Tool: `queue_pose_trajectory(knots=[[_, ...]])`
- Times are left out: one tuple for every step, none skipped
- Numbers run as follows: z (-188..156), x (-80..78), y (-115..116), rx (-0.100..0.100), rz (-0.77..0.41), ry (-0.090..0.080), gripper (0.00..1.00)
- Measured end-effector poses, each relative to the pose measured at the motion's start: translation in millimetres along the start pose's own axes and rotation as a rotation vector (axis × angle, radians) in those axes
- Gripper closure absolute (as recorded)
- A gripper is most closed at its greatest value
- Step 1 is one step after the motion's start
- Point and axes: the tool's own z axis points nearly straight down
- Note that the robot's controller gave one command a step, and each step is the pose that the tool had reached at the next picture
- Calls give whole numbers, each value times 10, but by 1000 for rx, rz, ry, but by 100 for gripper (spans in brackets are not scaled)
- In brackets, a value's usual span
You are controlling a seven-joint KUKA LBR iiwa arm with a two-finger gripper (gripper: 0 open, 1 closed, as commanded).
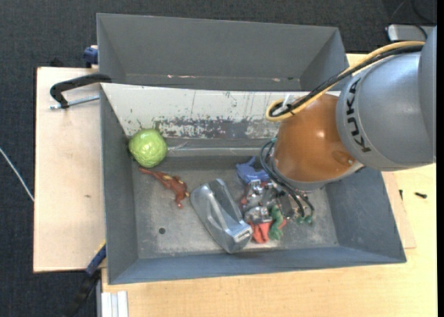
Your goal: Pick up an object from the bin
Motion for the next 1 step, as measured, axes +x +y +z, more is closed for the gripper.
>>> queue_pose_trajectory(knots=[[0, -13, 30, -5, -2, -6, 0]])
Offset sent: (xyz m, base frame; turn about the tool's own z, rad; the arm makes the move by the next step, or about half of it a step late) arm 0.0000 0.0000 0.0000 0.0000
